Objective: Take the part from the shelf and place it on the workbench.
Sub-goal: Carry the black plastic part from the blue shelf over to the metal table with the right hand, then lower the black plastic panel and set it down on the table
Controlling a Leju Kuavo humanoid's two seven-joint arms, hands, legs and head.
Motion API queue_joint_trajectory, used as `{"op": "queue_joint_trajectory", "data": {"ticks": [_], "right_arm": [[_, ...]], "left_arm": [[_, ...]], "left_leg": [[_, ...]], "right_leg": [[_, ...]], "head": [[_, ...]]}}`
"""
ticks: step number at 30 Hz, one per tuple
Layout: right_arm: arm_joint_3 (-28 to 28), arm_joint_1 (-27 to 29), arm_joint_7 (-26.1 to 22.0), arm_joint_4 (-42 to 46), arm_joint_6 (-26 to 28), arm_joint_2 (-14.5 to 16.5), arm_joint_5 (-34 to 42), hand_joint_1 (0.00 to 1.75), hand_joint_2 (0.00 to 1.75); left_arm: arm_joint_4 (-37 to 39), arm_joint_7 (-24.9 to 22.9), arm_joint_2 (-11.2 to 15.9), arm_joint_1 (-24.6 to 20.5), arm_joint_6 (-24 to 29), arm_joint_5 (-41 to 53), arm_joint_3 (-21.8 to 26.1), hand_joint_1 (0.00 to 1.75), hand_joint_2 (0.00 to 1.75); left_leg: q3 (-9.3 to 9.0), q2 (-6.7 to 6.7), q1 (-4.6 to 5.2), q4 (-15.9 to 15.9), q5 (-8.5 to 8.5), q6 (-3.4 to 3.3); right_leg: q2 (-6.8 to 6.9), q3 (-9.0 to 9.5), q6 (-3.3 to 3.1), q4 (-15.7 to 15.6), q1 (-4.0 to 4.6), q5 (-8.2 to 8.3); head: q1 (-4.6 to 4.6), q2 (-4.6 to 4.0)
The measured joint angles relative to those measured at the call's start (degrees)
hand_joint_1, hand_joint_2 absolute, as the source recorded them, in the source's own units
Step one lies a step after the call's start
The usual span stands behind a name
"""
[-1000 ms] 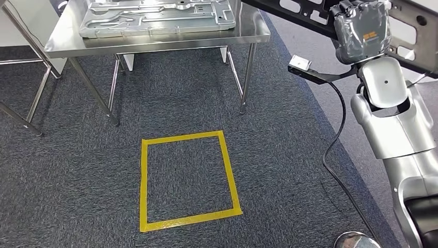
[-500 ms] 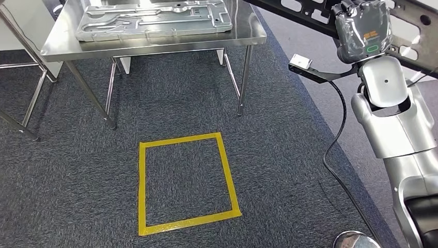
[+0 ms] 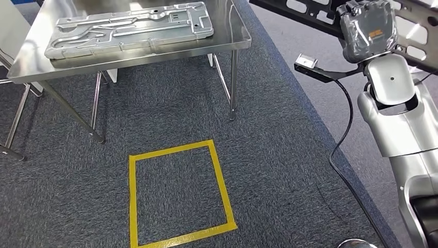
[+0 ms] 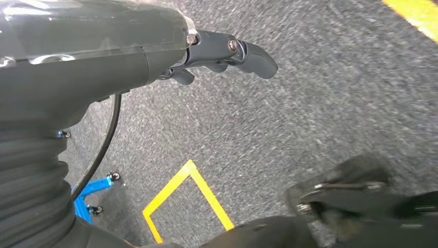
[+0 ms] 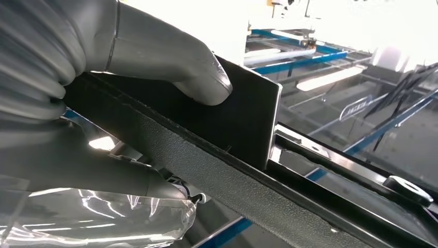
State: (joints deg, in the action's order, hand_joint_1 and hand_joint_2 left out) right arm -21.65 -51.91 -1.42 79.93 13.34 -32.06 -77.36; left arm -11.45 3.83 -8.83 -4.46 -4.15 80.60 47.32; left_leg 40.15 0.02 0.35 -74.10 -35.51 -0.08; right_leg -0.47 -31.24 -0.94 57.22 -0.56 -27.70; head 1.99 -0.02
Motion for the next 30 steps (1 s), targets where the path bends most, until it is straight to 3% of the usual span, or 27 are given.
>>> {"op": "queue_joint_trajectory", "data": {"ticks": [1,2,3,5,6,7,9,11,13,15,16,17,19,20,21,23,26,27,29,30], "right_arm": [[-0.03,-0.10,-0.35,-0.15,-0.45,0.00,0.52,1.75,1.75],[-0.07,-0.26,-0.66,-0.30,-0.94,0.01,1.09,1.75,1.75],[-0.13,-0.42,-0.97,-0.47,-1.46,0.03,1.57,1.75,1.75],[-0.79,-1.10,-2.00,-1.86,-3.03,0.40,2.26,1.75,1.75],[-1.32,-1.76,-2.82,-2.94,-4.27,0.79,2.65,1.75,1.75],[-1.91,-2.73,-3.73,-4.38,-5.53,1.22,3.02,1.75,1.75],[-2.92,-5.37,-5.21,-7.62,-7.16,2.29,3.36,1.75,1.75],[-4.03,-8.89,-6.25,-11.94,-7.45,3.62,3.24,1.75,1.75],[-5.57,-12.40,-7.16,-17.11,-7.48,5.25,3.27,1.75,1.75],[-7.15,-14.33,-7.74,-21.97,-7.33,6.90,3.35,1.75,1.75],[-7.82,-14.81,-7.92,-24.05,-7.15,7.69,3.36,1.75,1.75],[-8.40,-15.29,-8.04,-25.82,-6.88,8.49,3.36,1.75,1.75],[-9.42,-16.53,-8.18,-29.06,-6.13,9.95,3.37,1.75,1.75],[-9.88,-17.23,-8.22,-30.43,-5.74,10.59,3.38,1.75,1.75],[-10.31,-17.80,-8.27,-31.62,-5.49,11.18,3.45,1.75,1.75],[-10.96,-18.58,-8.50,-33.28,-5.32,12.12,3.90,1.75,1.75],[-11.46,-19.26,-8.93,-34.49,-5.26,13.21,4.84,1.75,1.75],[-11.57,-19.47,-8.99,-34.81,-5.23,13.50,5.00,1.75,1.75],[-11.73,-19.73,-9.05,-35.47,-5.21,13.98,5.13,1.75,1.75],[-11.80,-19.75,-9.12,-35.83,-5.21,14.21,5.19,1.75,1.75]], "left_arm": [[0.00,-0.01,0.00,0.15,-0.02,-0.01,0.00,0.00,1.75],[0.00,0.00,0.00,0.28,-0.03,0.00,0.00,0.00,1.75],[0.00,0.02,0.00,0.41,-0.03,0.00,0.00,0.00,1.75],[0.00,0.13,0.08,0.73,-0.05,0.01,0.00,0.00,1.75],[0.00,0.21,0.12,0.84,-0.08,0.02,0.00,0.00,1.75],[0.00,0.28,0.16,0.77,-0.12,0.04,0.00,0.00,1.75],[0.00,0.40,0.12,0.24,-0.22,0.16,0.00,0.00,1.75],[0.00,0.48,0.04,-0.30,-0.23,0.29,0.00,0.00,1.75],[0.00,0.49,-0.03,-0.63,-0.14,0.31,0.00,0.00,1.75],[0.00,0.43,-0.04,-0.71,-0.11,0.18,0.00,0.00,1.75],[0.00,0.36,-0.04,-0.61,-0.10,0.04,0.01,0.00,1.75],[0.00,0.26,-0.04,-0.49,-0.09,-0.12,0.02,0.00,1.75],[0.00,0.04,-0.02,-0.29,-0.02,-0.37,0.06,0.00,1.75],[0.00,-0.07,0.00,-0.26,0.03,-0.42,0.09,0.00,1.75],[0.00,-0.16,0.03,-0.25,0.07,-0.45,0.14,0.00,1.75],[0.00,-0.48,0.10,-0.20,0.21,-0.57,0.30,0.00,1.75],[-0.05,-0.83,0.27,-0.15,0.57,-0.84,0.50,0.00,1.75],[-0.07,-0.85,0.31,-0.14,0.63,-0.92,0.56,0.00,1.75],[-0.07,-0.90,0.31,0.01,0.64,-1.03,0.73,0.00,1.75],[-0.07,-0.92,0.31,0.11,0.65,-1.06,0.81,0.00,1.75]], "left_leg": [[1.21,-0.06,0.20,0.56,-1.91,-0.30],[1.87,-0.16,0.46,2.54,-1.99,-0.85],[2.20,-0.38,0.80,5.53,0.77,-1.64],[2.52,-1.22,1.73,11.83,11.60,-3.25],[2.60,-1.51,2.14,13.58,15.88,-3.67],[2.67,-1.67,2.50,14.22,17.89,-3.87],[2.36,-1.52,2.61,14.27,17.32,-4.05],[1.67,-1.43,2.23,14.95,16.68,-4.40],[0.92,-1.35,1.70,15.34,15.79,-4.48],[-0.12,-1.37,1.13,15.38,14.54,-4.20],[-0.88,-1.41,0.85,15.35,13.84,-3.95],[-1.72,-1.46,0.58,15.27,13.15,-3.66],[-3.27,-1.58,0.22,14.95,11.82,-2.95],[-3.71,-1.68,0.14,14.74,11.25,-2.51],[-3.98,-1.77,0.10,14.65,10.83,-2.08],[-4.26,-1.85,0.05,14.76,10.28,-1.30],[-3.92,-1.31,0.05,12.99,9.24,-0.39],[-2.53,-1.09,0.00,10.29,8.46,-0.11],[2.20,-0.88,-0.17,2.68,6.98,0.26],[4.56,-0.85,-0.20,-0.21,7.09,0.33]], "right_leg": [[-0.15,1.45,-0.06,-0.02,0.25,-0.93],[-0.25,3.02,-0.10,-0.03,0.56,-1.93],[-0.36,4.46,-0.20,-0.09,0.84,-3.09],[-0.76,6.70,-0.17,0.21,1.33,-5.33],[-1.14,7.22,0.00,0.40,1.40,-6.30],[-1.57,7.50,0.31,0.58,1.34,-7.05],[-1.90,7.77,0.94,0.50,0.96,-8.26],[-1.14,6.64,1.64,2.75,0.70,-9.68],[-0.33,1.89,2.51,10.00,0.48,-11.64],[-0.20,-4.02,3.38,16.87,-0.06,-11.67],[-0.13,-5.80,3.75,17.49,-0.40,-9.96],[-0.03,-6.48,4.08,15.85,-0.74,-7.15],[0.33,-5.70,4.65,8.92,-1.24,-0.75],[0.44,-4.82,4.59,5.62,-1.22,0.88],[0.48,-4.14,4.19,3.54,-1.07,1.45],[0.33,-3.26,2.94,2.10,-0.69,0.50],[0.25,-1.70,1.60,1.37,-1.01,-0.24],[0.30,-0.84,1.26,1.03,-1.04,-0.61],[0.40,0.88,0.80,0.58,-0.83,-1.70],[0.38,1.82,0.74,0.48,-0.75,-2.36]], "head": [[0.00,0.00],[0.00,0.00],[-0.01,0.00],[-0.02,0.00],[-0.02,0.00],[-0.01,0.00],[0.03,0.00],[0.05,0.00],[0.04,0.00],[0.04,0.00],[0.04,0.00],[0.04,0.00],[0.04,0.00],[0.03,0.00],[0.03,0.00],[0.02,0.00],[0.02,0.00],[0.02,0.00],[0.02,0.00],[0.02,0.00]]}}
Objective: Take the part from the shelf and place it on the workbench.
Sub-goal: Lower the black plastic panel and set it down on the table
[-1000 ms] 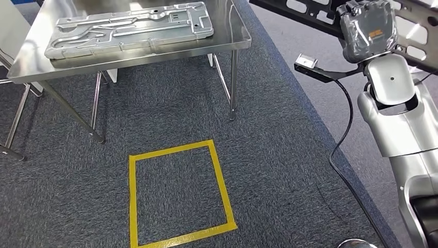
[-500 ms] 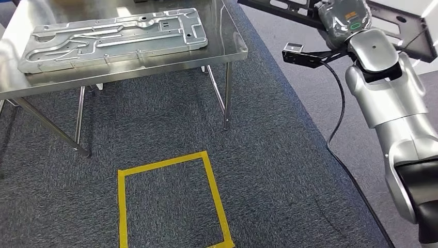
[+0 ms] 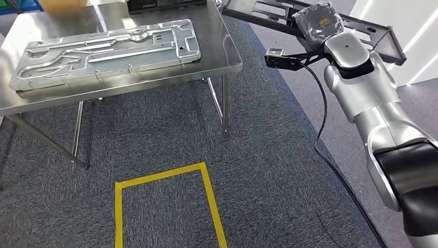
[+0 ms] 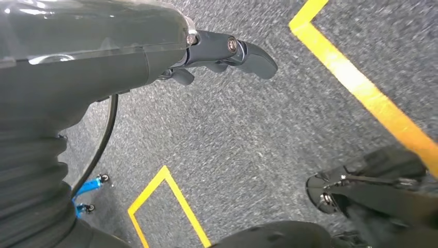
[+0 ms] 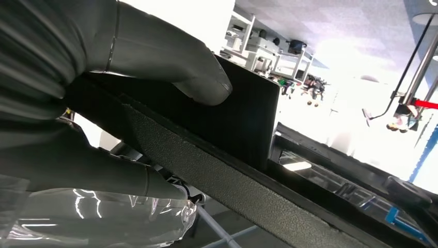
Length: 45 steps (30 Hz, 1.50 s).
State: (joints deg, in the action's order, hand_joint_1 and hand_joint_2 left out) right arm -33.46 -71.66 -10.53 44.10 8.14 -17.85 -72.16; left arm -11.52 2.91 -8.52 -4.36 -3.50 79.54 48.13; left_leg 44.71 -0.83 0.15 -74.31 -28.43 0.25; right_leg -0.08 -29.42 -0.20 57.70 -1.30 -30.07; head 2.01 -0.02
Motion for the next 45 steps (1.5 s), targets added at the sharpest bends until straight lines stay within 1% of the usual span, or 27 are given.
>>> {"op": "queue_joint_trajectory", "data": {"ticks": [1,2,4,5,6,8,11,13,15,16,17,18,20,21,22,24,26,27,29,31,32,34,36,37,41,43,45], "right_arm": [[-0.09,0.02,-0.15,-0.30,0.02,0.23,0.18,1.75,1.75],[-0.17,0.04,-0.42,-0.52,0.01,0.41,0.52,1.75,1.75],[-0.35,0.08,-1.34,-0.78,-0.30,0.63,1.89,1.75,1.75],[-0.47,0.13,-1.66,-0.90,-0.53,0.69,2.55,1.75,1.75],[-0.63,0.22,-1.71,-1.03,-0.80,0.75,3.05,1.75,1.75],[-0.96,0.57,-0.92,-1.36,-0.98,0.98,3.26,1.75,1.75],[-1.27,0.13,1.16,-1.66,-0.39,1.45,2.91,1.75,1.75],[-1.39,-0.61,1.94,-2.03,0.25,1.54,2.63,1.75,1.75],[-1.50,-0.50,2.09,-2.72,0.41,1.59,2.39,1.75,1.75],[-1.58,-0.19,2.11,-3.13,0.35,1.59,2.31,1.75,1.75],[-1.69,0.12,2.15,-3.52,0.29,1.59,2.23,1.75,1.75],[-1.80,0.33,2.17,-3.85,0.30,1.59,2.17,1.75,1.75],[-1.96,0.51,2.29,-4.56,0.41,1.51,2.12,1.75,1.75],[-2.00,0.51,2.35,-4.92,0.48,1.46,2.09,1.75,1.75],[-2.04,0.53,2.44,-5.22,0.55,1.42,2.07,1.75,1.75],[-2.14,0.38,2.55,-5.49,0.62,1.54,1.99,1.75,1.75],[-2.19,0.07,2.63,-5.51,0.67,1.80,1.96,1.75,1.75],[-2.20,-0.12,2.66,-5.54,0.68,1.89,1.97,1.75,1.75],[-2.20,-0.42,2.68,-5.66,0.88,1.87,1.99,1.75,1.75],[-2.21,-0.51,2.67,-5.80,1.35,1.85,2.07,1.75,1.75],[-2.21,-0.49,2.65,-5.86,1.55,1.86,2.15,1.75,1.75],[-2.22,-0.49,2.51,-5.97,1.63,1.88,2.37,1.75,1.75],[-2.24,-0.69,2.32,-6.08,1.53,1.89,2.48,1.75,1.75],[-2.23,-0.87,2.26,-6.19,1.45,1.87,2.50,1.75,1.75],[-2.24,-1.20,2.77,-6.67,1.58,1.84,2.61,1.75,1.75],[-2.22,-1.31,3.42,-6.73,1.95,1.82,2.55,1.75,1.75],[-2.21,-1.16,3.91,-6.83,2.18,1.64,2.30,1.75,1.75]], "left_arm": [[0.00,-0.02,0.00,0.11,0.00,-0.05,0.06,0.00,1.75],[0.00,-0.03,0.00,0.19,0.00,-0.13,0.12,0.00,1.75],[0.01,-0.03,0.10,0.30,0.00,-0.45,0.40,0.00,1.75],[0.02,-0.01,0.17,0.37,0.00,-0.62,0.59,0.00,1.75],[0.03,0.03,0.26,0.39,-0.01,-0.79,0.78,0.00,1.75],[0.04,0.16,0.36,0.26,-0.03,-1.01,1.01,0.00,1.75],[0.04,0.37,0.32,-0.18,-0.05,-1.15,1.19,0.00,1.75],[0.04,0.48,0.11,-0.29,-0.09,-1.17,1.40,0.00,1.75],[0.05,0.50,-0.09,-0.29,-0.14,-1.19,1.63,0.00,1.75],[0.05,0.50,-0.15,-0.24,-0.17,-1.19,1.74,0.00,1.75],[0.06,0.50,-0.22,-0.14,-0.21,-1.19,1.84,0.00,1.75],[0.07,0.50,-0.27,-0.04,-0.26,-1.18,1.92,0.00,1.75],[0.07,0.49,-0.37,0.06,-0.33,-1.17,1.99,0.00,1.75],[0.07,0.46,-0.40,0.03,-0.34,-1.16,2.01,0.00,1.75],[0.07,0.43,-0.42,0.01,-0.34,-1.16,2.02,0.00,1.75],[0.07,0.36,-0.41,0.03,-0.33,-1.16,2.03,0.00,1.75],[0.07,0.31,-0.27,0.08,-0.30,-1.16,2.05,0.00,1.75],[0.07,0.30,-0.19,0.05,-0.27,-1.15,2.07,0.00,1.75],[0.07,0.27,-0.10,-0.01,-0.20,-1.13,2.09,0.00,1.75],[0.07,0.23,-0.01,-0.06,-0.14,-1.12,2.14,0.00,1.75],[0.07,0.20,0.04,-0.05,-0.13,-1.12,2.16,0.00,1.75],[0.07,0.16,0.14,-0.02,-0.13,-1.13,2.22,0.00,1.75],[0.07,0.17,0.17,-0.03,-0.24,-1.17,2.32,0.00,1.75],[0.07,0.16,0.17,-0.05,-0.35,-1.19,2.37,0.00,1.75],[0.07,-0.31,0.12,0.06,-0.86,-1.03,2.49,0.00,1.75],[0.07,-0.55,0.01,0.00,-1.01,-0.81,2.53,0.00,1.75],[0.07,-0.72,-0.09,-0.02,-1.11,-0.65,2.54,0.00,1.75]], "left_leg": [[1.52,0.01,0.00,-0.83,1.30,-0.03],[2.04,0.02,0.02,0.60,3.78,-0.18],[0.80,-0.09,0.27,7.21,9.80,-0.92],[-0.15,-0.16,0.50,9.61,11.64,-1.37],[-1.05,-0.16,0.81,10.88,12.11,-1.84],[-2.29,-0.03,1.41,11.06,10.76,-2.62],[-5.18,-0.24,0.85,14.62,8.29,-3.51],[-6.73,-0.77,0.35,16.59,7.21,-3.62],[-7.50,-1.44,0.15,16.86,6.58,-3.63],[-7.94,-1.90,0.06,16.81,6.19,-3.51],[-8.43,-2.41,-0.02,16.72,5.77,-3.33],[-8.91,-2.91,-0.12,16.57,5.34,-3.13],[-9.53,-3.87,-0.34,16.21,4.62,-2.61],[-9.52,-4.33,-0.46,16.05,4.43,-2.29],[-9.40,-4.76,-0.58,16.03,4.38,-1.95],[-9.14,-5.62,-0.63,16.22,4.53,-1.21],[-8.74,-4.55,-0.36,15.40,4.01,-0.57],[-7.88,-3.26,-0.25,13.52,3.04,-0.25],[-4.38,-0.74,-0.47,6.44,0.05,0.36],[-0.90,-0.07,-0.84,0.28,-1.35,0.86],[-0.50,0.03,-1.01,0.03,-0.52,1.06],[-2.87,0.37,-1.30,5.93,3.71,1.26],[-6.22,0.74,-1.22,12.92,6.20,0.94],[-7.10,0.84,-1.07,14.86,6.17,0.47],[-8.83,0.54,-0.79,16.35,4.11,-2.13],[-10.07,0.35,-0.61,16.54,3.56,-3.01],[-11.06,0.17,-0.34,16.50,2.75,-3.46]], "right_leg": [[-0.07,1.04,-0.01,-0.04,0.06,-0.76],[-0.16,2.20,0.03,-0.07,0.13,-1.58],[-0.49,4.81,0.31,-0.25,0.17,-3.50],[-0.62,5.89,0.63,-0.44,0.20,-4.34],[-0.76,6.80,1.03,-0.78,0.12,-5.00],[-0.84,8.00,1.84,-1.93,-0.05,-5.55],[-0.54,8.43,2.45,-1.99,-0.08,-6.61],[-0.31,4.39,2.84,4.34,-0.04,-8.45],[-0.27,-1.83,3.44,12.21,-0.19,-9.41],[-0.26,-4.21,3.72,13.97,-0.33,-8.42],[-0.26,-5.63,3.90,13.45,-0.48,-6.07],[-0.36,-6.03,4.00,10.77,-0.58,-2.70],[-1.71,-5.34,3.82,4.50,-0.62,2.82],[-2.45,-4.67,3.49,2.18,-0.53,3.77],[-3.05,-4.26,3.07,1.22,-0.38,3.64],[-2.75,-3.64,2.21,0.18,-0.35,3.11],[-1.79,-3.20,1.52,-0.29,-0.73,3.29],[-1.28,-2.90,1.19,-0.57,-0.91,3.34],[-0.37,-2.47,0.73,-0.72,-0.84,3.20],[0.31,-2.15,0.69,-0.69,-0.83,2.94],[0.57,-1.92,0.80,-0.67,-0.87,2.76],[0.91,-1.23,1.22,-0.62,-0.99,2.22],[1.16,-0.80,1.88,-0.50,-0.79,1.55],[1.25,-0.72,2.30,-0.60,-0.64,1.29],[1.17,-0.80,3.82,1.43,-0.91,1.55],[0.82,-3.57,3.83,6.28,-0.97,-0.01],[0.52,-8.90,3.70,13.50,-0.63,-2.20]], "head": [[0.00,0.00],[0.00,0.00],[-0.01,0.00],[0.00,0.00],[0.00,0.00],[0.00,0.00],[-0.03,0.00],[-0.06,0.00],[-0.07,0.00],[-0.08,0.00],[-0.08,0.00],[-0.09,0.00],[-0.08,0.00],[-0.09,0.00],[-0.08,0.00],[-0.08,0.00],[-0.07,0.00],[-0.07,0.00],[-0.06,0.00],[-0.07,0.00],[-0.07,0.00],[-0.07,0.00],[-0.07,0.00],[-0.07,0.00],[-0.16,0.00],[-0.25,0.00],[-0.24,0.00]]}}
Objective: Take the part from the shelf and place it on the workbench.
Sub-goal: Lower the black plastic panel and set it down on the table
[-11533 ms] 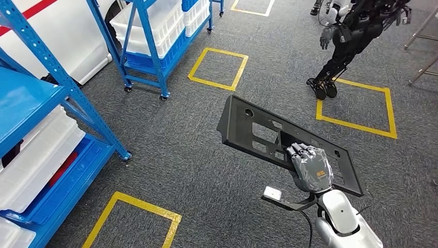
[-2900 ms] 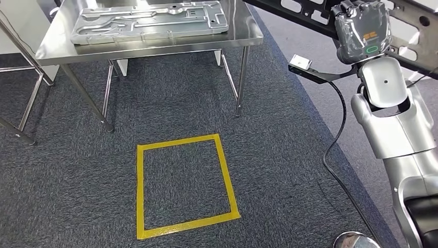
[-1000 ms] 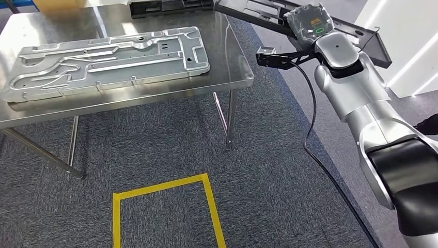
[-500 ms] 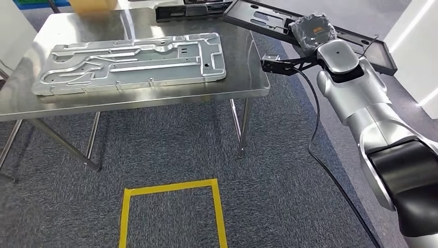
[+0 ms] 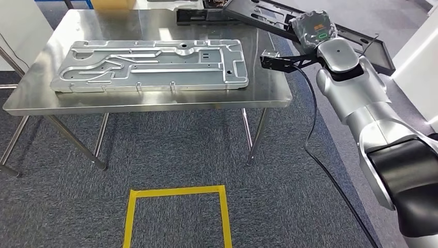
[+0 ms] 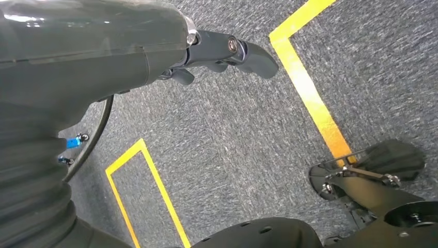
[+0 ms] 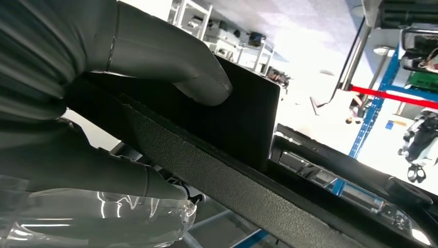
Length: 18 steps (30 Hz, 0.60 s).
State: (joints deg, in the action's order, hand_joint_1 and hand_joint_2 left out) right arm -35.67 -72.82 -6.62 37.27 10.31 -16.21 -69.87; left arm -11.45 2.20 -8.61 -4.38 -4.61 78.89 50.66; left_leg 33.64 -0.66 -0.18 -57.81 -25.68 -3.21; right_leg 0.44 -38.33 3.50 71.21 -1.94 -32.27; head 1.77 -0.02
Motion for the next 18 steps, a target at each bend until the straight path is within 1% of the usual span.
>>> {"op": "queue_joint_trajectory", "data": {"ticks": [1,2,3,4,5,6,7,8,9,10,11,12,13,14,15,16,17,18], "right_arm": [[0.00,0.29,0.15,-0.05,0.02,-0.14,-0.17,1.75,1.75],[0.02,0.64,0.24,-0.08,0.01,-0.31,-0.34,1.75,1.75],[0.07,0.95,0.28,-0.09,-0.01,-0.51,-0.50,1.75,1.75],[0.16,1.19,0.33,-0.09,-0.01,-0.75,-0.63,1.75,1.75],[0.28,1.34,0.36,-0.09,0.00,-1.01,-0.75,1.75,1.75],[0.43,1.47,0.43,-0.10,0.06,-1.34,-0.89,1.75,1.75],[0.59,1.63,0.48,-0.04,0.13,-1.63,-1.00,1.75,1.75],[0.76,1.84,0.52,0.06,0.20,-1.88,-1.13,1.75,1.75],[0.99,1.98,0.58,0.22,0.28,-2.24,-1.24,1.75,1.75],[1.29,2.08,0.60,0.52,0.33,-2.45,-1.30,1.75,1.75],[1.63,2.12,0.62,0.79,0.38,-2.67,-1.35,1.75,1.75],[1.99,2.11,0.64,1.02,0.40,-2.91,-1.37,1.75,1.75],[2.30,2.23,0.64,1.21,0.40,-3.00,-1.42,1.75,1.75],[2.53,2.45,0.62,1.29,0.38,-3.11,-1.47,1.75,1.75],[2.75,2.77,0.60,1.33,0.34,-3.21,-1.52,1.75,1.75],[2.98,3.16,0.58,1.40,0.30,-3.24,-1.57,1.75,1.75],[3.29,3.52,0.56,1.44,0.27,-3.27,-1.60,1.75,1.75],[3.65,3.81,0.55,1.48,0.23,-3.28,-1.61,1.75,1.75]], "left_arm": [[0.00,-0.08,-0.03,0.07,-0.05,0.05,0.00,0.00,1.75],[0.00,-0.14,-0.05,0.16,-0.12,0.15,0.00,0.00,1.75],[0.00,-0.21,-0.08,0.23,-0.21,0.25,0.00,0.00,1.75],[0.00,-0.26,-0.12,0.27,-0.30,0.32,0.00,0.00,1.75],[0.01,-0.30,-0.21,0.35,-0.38,0.40,0.00,0.00,1.75],[0.04,-0.34,-0.29,0.38,-0.44,0.44,0.01,0.00,1.75],[0.07,-0.40,-0.38,0.35,-0.48,0.49,0.01,0.00,1.75],[0.10,-0.44,-0.42,0.30,-0.50,0.55,0.02,0.00,1.75],[0.11,-0.49,-0.41,0.16,-0.52,0.62,0.02,0.00,1.75],[0.08,-0.53,-0.30,0.03,-0.54,0.69,0.02,0.00,1.75],[0.06,-0.55,-0.26,-0.06,-0.56,0.78,0.02,0.00,1.75],[0.04,-0.58,-0.21,-0.16,-0.59,0.86,0.01,0.00,1.75],[0.02,-0.60,-0.14,-0.22,-0.61,0.93,0.01,0.00,1.75],[0.03,-0.62,-0.16,-0.20,-0.63,0.99,0.00,0.00,1.75],[0.02,-0.66,-0.10,-0.11,-0.64,1.04,0.00,0.00,1.75],[0.02,-0.68,-0.05,0.03,-0.64,1.09,0.00,0.00,1.75],[0.02,-0.69,-0.01,0.16,-0.64,1.12,0.01,0.00,1.75],[0.02,-0.69,0.02,0.27,-0.64,1.15,0.01,0.00,1.75]], "left_leg": [[-0.64,-0.16,0.16,-0.01,-0.53,-0.10],[-1.44,-0.33,0.32,-0.02,-1.16,-0.17],[-2.41,-0.50,0.49,-0.02,-1.86,-0.18],[-3.46,-0.62,0.64,-0.01,-2.63,-0.15],[-4.33,-0.72,0.73,0.05,-3.43,-0.10],[-5.20,-0.81,0.86,0.08,-4.22,0.04],[-5.91,-0.84,0.93,0.26,-4.92,0.25],[-6.57,-0.84,1.00,0.40,-5.29,0.50],[-6.92,-0.83,1.08,0.14,-5.05,0.78],[-6.56,-0.76,1.20,-1.01,-4.27,1.05],[-5.36,-0.65,1.29,-3.49,-2.78,1.32],[-3.15,-0.53,1.32,-6.96,-1.22,1.61],[-0.44,-0.39,1.26,-10.86,-0.47,1.93],[2.37,-0.26,1.04,-14.14,-0.89,2.22],[4.85,-0.18,0.81,-16.17,-2.86,2.51],[6.81,-0.11,0.62,-16.91,-5.74,2.76],[8.17,-0.03,0.50,-16.26,-8.62,2.96],[9.03,0.05,0.43,-14.53,-10.42,3.08]], "right_leg": [[-0.08,-2.41,-0.10,2.38,0.18,-0.66],[-0.13,-3.97,-0.28,2.89,0.34,-0.65],[-0.16,-4.59,-0.58,1.41,0.52,0.31],[-0.18,-4.45,-1.01,-1.69,0.80,2.46],[-0.17,-3.92,-1.58,-5.69,1.12,6.15],[-0.20,-3.43,-2.13,-9.14,1.53,9.31],[-0.25,-2.99,-2.62,-11.57,1.94,11.71],[-0.31,-2.59,-3.03,-12.97,2.15,12.93],[-0.36,-2.11,-3.35,-13.36,2.26,12.38],[-0.39,-1.30,-3.65,-13.73,2.07,11.96],[-0.39,-0.34,-3.94,-14.17,1.81,11.45],[-0.36,0.76,-4.18,-14.57,1.60,10.86],[-0.37,2.01,-4.32,-14.98,1.38,10.19],[-0.37,3.31,-4.41,-15.32,1.29,9.30],[-0.40,4.69,-4.43,-15.56,1.18,8.30],[-0.48,6.13,-4.36,-15.72,1.07,7.24],[-0.56,7.64,-4.24,-15.79,0.94,6.14],[-0.63,9.17,-4.08,-15.81,0.83,5.03]], "head": [[0.00,0.00],[0.00,0.00],[0.00,0.00],[0.00,0.00],[-0.01,0.00],[0.00,0.00],[0.00,0.00],[-0.07,0.00],[-0.13,0.00],[-0.18,0.00],[-0.26,0.00],[-0.22,0.00],[-0.20,0.00],[-0.19,0.00],[-0.15,0.00],[-0.16,0.00],[-0.16,0.00],[-0.16,0.00]]}}
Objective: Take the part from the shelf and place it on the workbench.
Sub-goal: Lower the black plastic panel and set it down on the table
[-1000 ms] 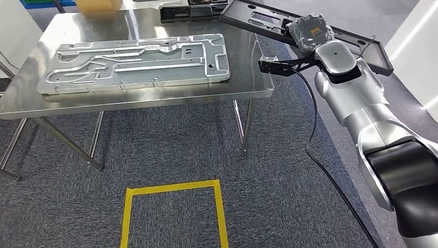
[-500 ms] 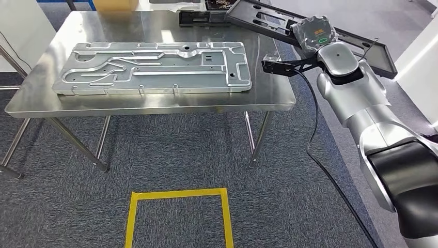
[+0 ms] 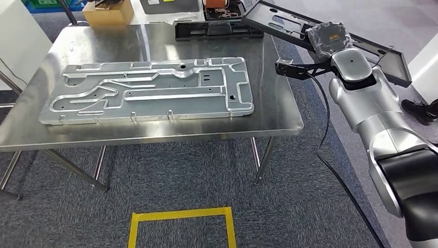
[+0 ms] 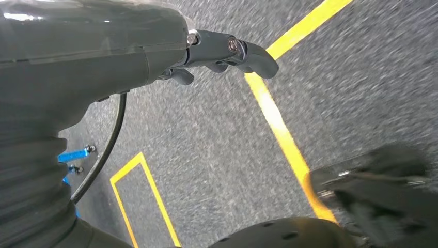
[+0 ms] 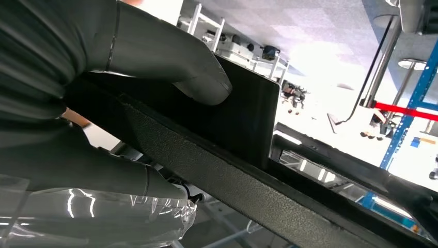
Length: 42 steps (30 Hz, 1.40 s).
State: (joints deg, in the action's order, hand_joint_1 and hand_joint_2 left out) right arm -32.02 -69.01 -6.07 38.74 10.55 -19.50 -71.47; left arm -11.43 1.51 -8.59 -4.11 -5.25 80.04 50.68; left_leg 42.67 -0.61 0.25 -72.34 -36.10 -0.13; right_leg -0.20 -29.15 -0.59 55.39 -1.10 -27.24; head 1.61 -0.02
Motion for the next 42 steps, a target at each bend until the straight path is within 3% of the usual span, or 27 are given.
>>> {"op": "queue_joint_trajectory", "data": {"ticks": [1,2,4,5,6,8,10,13,14,15,16,18,19,20,21,25,32,40,42], "right_arm": [[0.37,0.21,-0.01,0.03,-0.04,0.00,0.00,1.75,1.75],[0.77,0.41,-0.05,0.02,-0.14,0.00,0.01,1.75,1.75],[1.34,0.53,-0.40,-0.21,-0.50,0.05,0.12,1.75,1.75],[1.61,0.44,-0.76,-0.38,-0.78,0.12,0.29,1.75,1.75],[1.93,0.15,-1.14,-0.56,-1.00,0.22,0.56,1.75,1.75],[2.82,-0.90,-1.72,-0.83,-1.24,0.49,1.23,1.75,1.75],[3.57,-2.41,-1.86,-1.30,-1.24,0.91,1.70,1.75,1.75],[4.00,-3.40,-1.80,-2.92,-1.18,1.62,2.10,1.75,1.75],[4.11,-3.30,-1.77,-3.63,-1.10,1.86,2.21,1.75,1.75],[4.22,-3.17,-1.73,-4.33,-0.96,2.09,2.28,1.75,1.75],[4.34,-3.09,-1.69,-4.93,-0.67,2.24,2.25,1.75,1.75],[4.51,-3.04,-1.87,-5.83,0.23,2.36,2.12,1.75,1.75],[4.57,-2.91,-2.21,-6.23,0.74,2.38,2.06,1.75,1.75],[4.61,-2.63,-2.65,-6.62,1.18,2.42,2.03,1.75,1.75],[4.64,-2.14,-3.19,-6.97,1.65,2.48,2.00,1.75,1.75],[4.68,2.11,-4.67,-7.99,5.88,3.45,1.55,1.75,1.75],[4.66,10.68,-3.84,-9.41,10.74,6.87,-0.19,1.75,1.75],[4.65,12.59,-4.49,-10.74,11.50,9.11,-0.77,1.75,1.75],[4.66,12.60,-4.71,-11.00,11.40,9.32,-0.73,0.87,0.87]], "left_arm": [[0.00,0.02,0.03,0.07,0.00,0.00,0.01,0.00,1.75],[0.01,0.04,0.04,0.21,0.00,-0.02,0.01,0.00,1.75],[0.03,0.04,0.09,0.47,0.03,-0.12,0.01,0.00,1.75],[0.04,0.03,0.12,0.53,0.10,-0.25,0.01,0.00,1.75],[0.04,0.03,0.15,0.47,0.18,-0.40,0.02,0.00,1.75],[0.03,0.09,0.19,0.06,0.39,-0.67,0.03,0.00,1.75],[0.02,0.19,0.13,-0.34,0.57,-0.89,0.04,0.00,1.75],[0.02,0.26,0.04,-0.58,0.71,-1.22,0.13,0.00,1.75],[0.03,0.26,0.03,-0.53,0.72,-1.24,0.19,0.00,1.75],[0.03,0.26,0.02,-0.45,0.72,-1.25,0.26,0.00,1.75],[0.04,0.26,-0.01,-0.37,0.72,-1.24,0.32,0.00,1.75],[0.09,0.25,-0.21,-0.22,0.74,-1.24,0.39,0.00,1.75],[0.13,0.21,-0.34,-0.17,0.79,-1.25,0.43,0.00,1.75],[0.17,0.15,-0.46,-0.13,0.85,-1.27,0.48,0.00,1.75],[0.21,0.09,-0.54,-0.12,0.92,-1.32,0.56,0.00,1.75],[0.20,-0.26,-0.39,-0.30,1.05,-1.66,0.89,0.00,1.75],[0.21,-1.22,-0.28,-0.68,1.23,-1.08,0.91,0.00,1.75],[0.21,-1.28,-0.31,-0.69,1.48,-0.27,0.90,0.00,1.75],[0.21,-1.27,-0.32,-0.70,1.98,0.57,0.84,0.00,1.75]], "left_leg": [[0.46,0.06,-0.02,2.69,0.36,-0.03],[0.61,0.11,0.00,6.20,3.90,-0.24],[0.86,0.20,0.16,12.95,15.96,-0.89],[1.00,0.23,0.29,14.39,20.28,-1.19],[1.25,0.23,0.49,14.70,21.96,-1.41],[1.16,0.20,0.59,13.59,20.52,-2.02],[0.61,0.17,0.48,13.70,19.52,-2.72],[-0.68,-0.12,0.50,13.87,17.99,-3.25],[-1.23,-0.32,0.54,13.87,17.49,-3.30],[-1.77,-0.55,0.62,13.87,17.05,-3.34],[-2.30,-0.77,0.75,13.87,16.66,-3.38],[-3.11,-1.06,0.94,13.95,16.08,-3.43],[-3.35,-1.23,0.96,14.00,15.91,-3.34],[-3.49,-1.37,0.89,14.07,15.82,-3.20],[-3.59,-1.48,0.86,14.10,15.67,-3.05],[-4.33,-1.53,0.74,14.23,15.13,-2.66],[-4.96,-1.35,0.73,14.47,14.93,-2.32],[-4.97,-1.35,0.73,14.55,14.84,-2.13],[-4.96,-1.35,0.73,14.54,14.83,-2.12]], "right_leg": [[-0.14,1.64,0.22,0.09,-0.08,-1.16],[-0.15,3.12,0.47,0.10,-0.12,-2.40],[-0.40,5.28,1.06,0.62,0.09,-4.96],[-0.49,5.78,1.42,0.77,0.18,-6.10],[-0.63,6.22,1.84,0.94,0.21,-7.03],[-0.65,6.89,2.63,0.65,-0.11,-8.30],[-0.37,5.41,3.07,3.78,-0.28,-10.00],[-0.13,-2.71,3.33,15.78,-0.07,-13.17],[-0.13,-5.16,3.28,17.99,-0.02,-12.65],[-0.13,-6.72,3.07,17.99,0.07,-10.85],[-0.13,-7.31,2.67,15.78,0.24,-7.88],[-0.11,-6.65,1.29,8.54,0.92,-1.54],[-0.07,-6.05,0.65,5.58,1.28,0.43],[-0.03,-5.59,0.18,3.81,1.63,1.28],[0.02,-5.23,0.02,3.09,1.78,1.23],[-0.05,-4.22,0.70,2.20,1.69,0.89],[-0.25,-3.81,0.40,2.24,1.69,0.61],[-0.26,-3.85,0.18,2.28,1.68,0.47],[-0.26,-3.85,0.18,2.28,1.67,0.46]], "head": [[0.00,0.00],[-0.01,0.00],[-0.01,0.00],[0.00,0.00],[-0.04,0.00],[-0.09,0.00],[-0.19,0.00],[-0.26,0.00],[-0.26,0.00],[-0.26,0.00],[-0.26,0.00],[-0.24,0.00],[-0.26,0.00],[-0.27,0.00],[-0.28,0.00],[-0.32,0.00],[-0.32,0.00],[-0.32,0.00],[-0.32,0.00]]}}
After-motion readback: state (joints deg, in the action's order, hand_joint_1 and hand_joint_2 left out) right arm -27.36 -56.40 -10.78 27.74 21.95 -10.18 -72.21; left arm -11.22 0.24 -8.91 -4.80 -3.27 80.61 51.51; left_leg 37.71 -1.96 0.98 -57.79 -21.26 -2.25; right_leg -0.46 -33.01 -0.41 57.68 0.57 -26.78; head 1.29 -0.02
